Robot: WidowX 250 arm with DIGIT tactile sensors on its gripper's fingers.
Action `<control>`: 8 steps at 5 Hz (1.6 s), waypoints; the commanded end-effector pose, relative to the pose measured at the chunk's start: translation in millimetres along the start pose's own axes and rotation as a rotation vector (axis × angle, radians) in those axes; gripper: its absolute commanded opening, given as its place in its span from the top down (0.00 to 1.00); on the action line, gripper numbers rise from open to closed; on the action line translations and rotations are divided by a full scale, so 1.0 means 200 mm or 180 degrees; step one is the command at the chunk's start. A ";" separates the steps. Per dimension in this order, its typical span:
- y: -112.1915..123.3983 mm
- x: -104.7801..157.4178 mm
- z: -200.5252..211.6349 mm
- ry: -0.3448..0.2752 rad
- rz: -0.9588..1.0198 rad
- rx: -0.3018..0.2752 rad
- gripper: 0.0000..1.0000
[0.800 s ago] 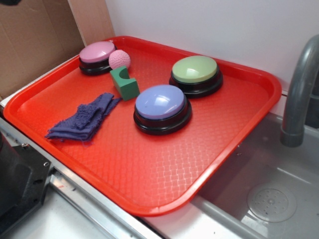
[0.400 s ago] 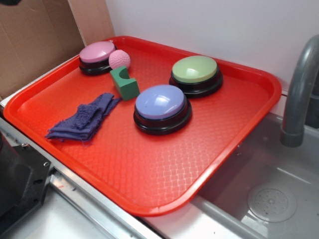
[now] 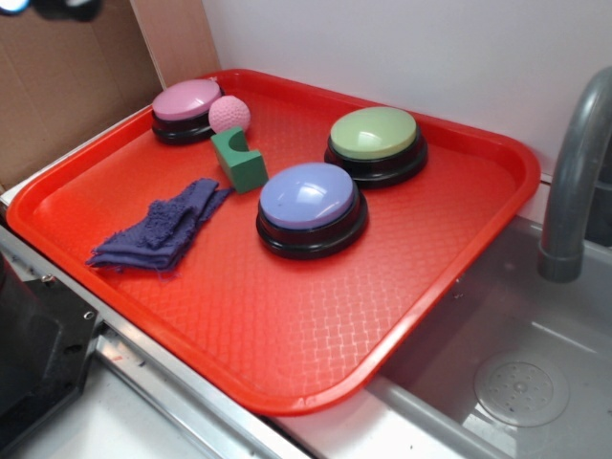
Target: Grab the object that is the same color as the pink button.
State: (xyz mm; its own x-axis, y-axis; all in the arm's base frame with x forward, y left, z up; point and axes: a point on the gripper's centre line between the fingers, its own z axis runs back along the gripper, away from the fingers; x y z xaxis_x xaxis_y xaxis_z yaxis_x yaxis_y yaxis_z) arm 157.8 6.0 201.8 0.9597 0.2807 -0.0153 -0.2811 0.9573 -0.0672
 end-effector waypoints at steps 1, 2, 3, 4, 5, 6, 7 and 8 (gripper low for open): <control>0.17 0.29 -0.19 -0.0246 0.1281 -0.0131 0.00; 0.20 0.41 -0.29 -0.0307 0.1773 -0.0071 0.00; 0.20 0.49 -0.39 -0.0265 0.2183 -0.0149 0.00; 0.24 0.56 -0.52 -0.0357 0.2891 0.0108 0.00; 0.27 0.59 -0.61 -0.0576 0.3248 0.0177 0.00; 0.30 0.65 -0.67 -0.0768 0.3378 0.0071 0.00; 0.30 0.71 -0.72 -0.0846 0.3395 0.0011 0.00; 0.33 0.76 -0.75 -0.0863 0.3352 0.0089 0.00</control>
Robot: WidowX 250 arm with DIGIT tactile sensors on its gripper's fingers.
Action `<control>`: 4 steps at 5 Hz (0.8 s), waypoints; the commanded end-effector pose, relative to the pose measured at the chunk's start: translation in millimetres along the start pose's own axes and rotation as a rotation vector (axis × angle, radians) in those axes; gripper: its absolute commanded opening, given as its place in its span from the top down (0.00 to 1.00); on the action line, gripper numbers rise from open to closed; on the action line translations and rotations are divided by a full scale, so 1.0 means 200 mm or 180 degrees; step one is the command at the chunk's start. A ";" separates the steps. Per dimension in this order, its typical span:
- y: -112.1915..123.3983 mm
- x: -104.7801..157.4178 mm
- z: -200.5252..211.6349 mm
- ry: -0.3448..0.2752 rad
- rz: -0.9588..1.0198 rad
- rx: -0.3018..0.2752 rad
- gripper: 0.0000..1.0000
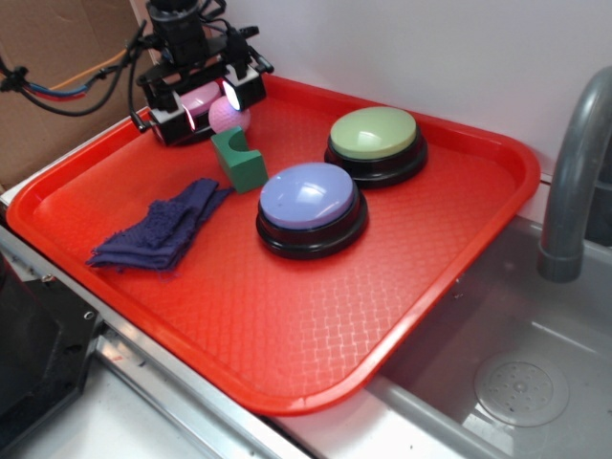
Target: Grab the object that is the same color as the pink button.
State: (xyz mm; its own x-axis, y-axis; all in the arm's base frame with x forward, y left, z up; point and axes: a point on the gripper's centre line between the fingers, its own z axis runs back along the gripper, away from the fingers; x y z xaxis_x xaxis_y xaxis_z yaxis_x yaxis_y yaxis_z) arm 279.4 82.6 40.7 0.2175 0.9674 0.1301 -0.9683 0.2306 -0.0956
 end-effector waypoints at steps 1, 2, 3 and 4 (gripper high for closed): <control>0.00 0.14 -0.03 -0.0130 -0.0023 -0.0132 0.00; 0.00 0.15 -0.05 -0.0158 -0.0206 -0.0207 0.99; 0.01 0.15 -0.06 -0.0140 -0.0252 -0.0203 1.00; 0.01 0.15 -0.06 -0.0118 -0.0354 -0.0189 1.00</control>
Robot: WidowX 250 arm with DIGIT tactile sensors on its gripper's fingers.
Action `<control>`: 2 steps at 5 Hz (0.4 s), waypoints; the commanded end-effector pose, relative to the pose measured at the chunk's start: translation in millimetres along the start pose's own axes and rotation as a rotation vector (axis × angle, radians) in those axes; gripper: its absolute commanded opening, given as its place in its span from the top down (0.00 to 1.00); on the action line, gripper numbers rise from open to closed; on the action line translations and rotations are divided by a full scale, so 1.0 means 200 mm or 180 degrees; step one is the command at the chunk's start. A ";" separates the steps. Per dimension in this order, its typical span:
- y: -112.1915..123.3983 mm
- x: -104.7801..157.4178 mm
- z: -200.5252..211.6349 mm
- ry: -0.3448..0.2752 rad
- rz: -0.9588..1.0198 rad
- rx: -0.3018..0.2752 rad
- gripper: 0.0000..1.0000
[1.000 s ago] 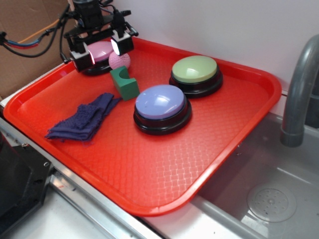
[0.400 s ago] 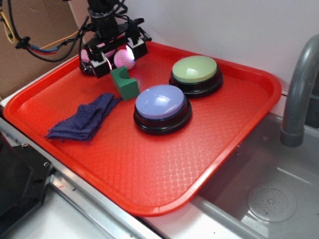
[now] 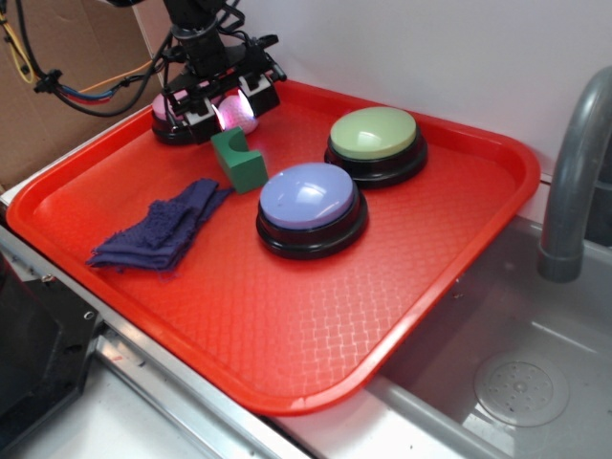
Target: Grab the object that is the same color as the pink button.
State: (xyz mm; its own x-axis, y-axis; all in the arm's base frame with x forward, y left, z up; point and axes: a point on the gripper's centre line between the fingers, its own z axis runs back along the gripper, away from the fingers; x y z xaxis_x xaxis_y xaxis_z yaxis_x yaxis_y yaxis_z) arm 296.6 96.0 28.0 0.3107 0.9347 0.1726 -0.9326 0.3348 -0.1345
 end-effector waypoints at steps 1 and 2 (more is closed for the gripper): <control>0.07 0.06 0.03 0.0027 -0.0203 0.0014 1.00; 0.08 0.06 0.16 0.0073 -0.0773 0.0073 1.00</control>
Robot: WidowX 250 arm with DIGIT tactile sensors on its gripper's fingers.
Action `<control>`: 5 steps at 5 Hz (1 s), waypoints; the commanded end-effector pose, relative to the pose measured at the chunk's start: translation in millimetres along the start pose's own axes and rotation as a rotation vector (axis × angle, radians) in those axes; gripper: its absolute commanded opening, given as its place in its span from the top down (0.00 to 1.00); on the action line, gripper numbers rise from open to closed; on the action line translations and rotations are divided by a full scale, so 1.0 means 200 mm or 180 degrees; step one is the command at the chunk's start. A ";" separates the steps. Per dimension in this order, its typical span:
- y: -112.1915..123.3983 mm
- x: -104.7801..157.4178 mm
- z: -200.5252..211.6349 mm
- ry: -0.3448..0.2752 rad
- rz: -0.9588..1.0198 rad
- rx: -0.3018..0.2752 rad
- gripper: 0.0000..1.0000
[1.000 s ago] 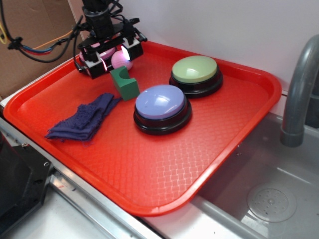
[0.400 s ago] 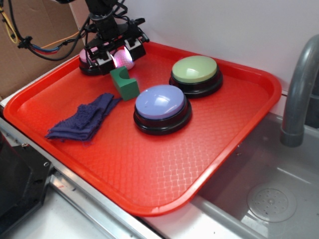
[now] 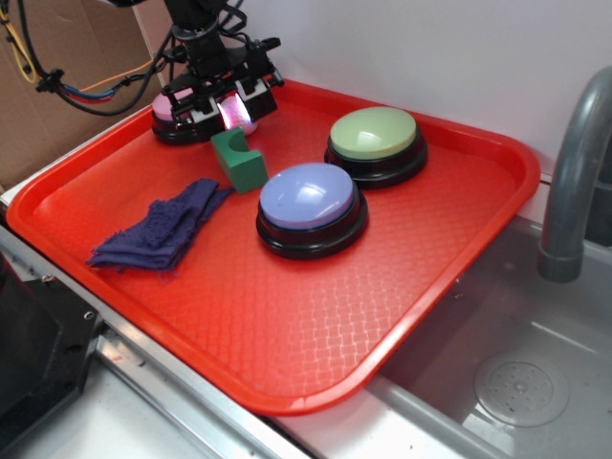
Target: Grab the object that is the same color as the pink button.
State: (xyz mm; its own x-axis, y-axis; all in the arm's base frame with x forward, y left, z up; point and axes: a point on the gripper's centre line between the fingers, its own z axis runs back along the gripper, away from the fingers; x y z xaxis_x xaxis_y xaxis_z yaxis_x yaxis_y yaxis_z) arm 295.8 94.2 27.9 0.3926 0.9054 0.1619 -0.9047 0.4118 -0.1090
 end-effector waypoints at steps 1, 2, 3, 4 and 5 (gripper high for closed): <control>0.14 0.04 0.32 0.0043 -0.1086 -0.0019 1.00; 0.18 0.01 0.47 0.0240 -0.1902 0.0109 1.00; 0.23 -0.04 0.52 0.0470 -0.2685 0.0056 1.00; 0.31 -0.16 0.52 0.0788 -0.3467 0.0062 1.00; 0.35 -0.25 0.53 0.0892 -0.3924 -0.0075 1.00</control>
State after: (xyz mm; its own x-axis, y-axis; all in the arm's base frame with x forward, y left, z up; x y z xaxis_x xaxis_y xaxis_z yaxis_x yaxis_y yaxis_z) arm 182.0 45.9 106.2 0.9941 -0.0735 -0.0803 0.0687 0.9958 -0.0613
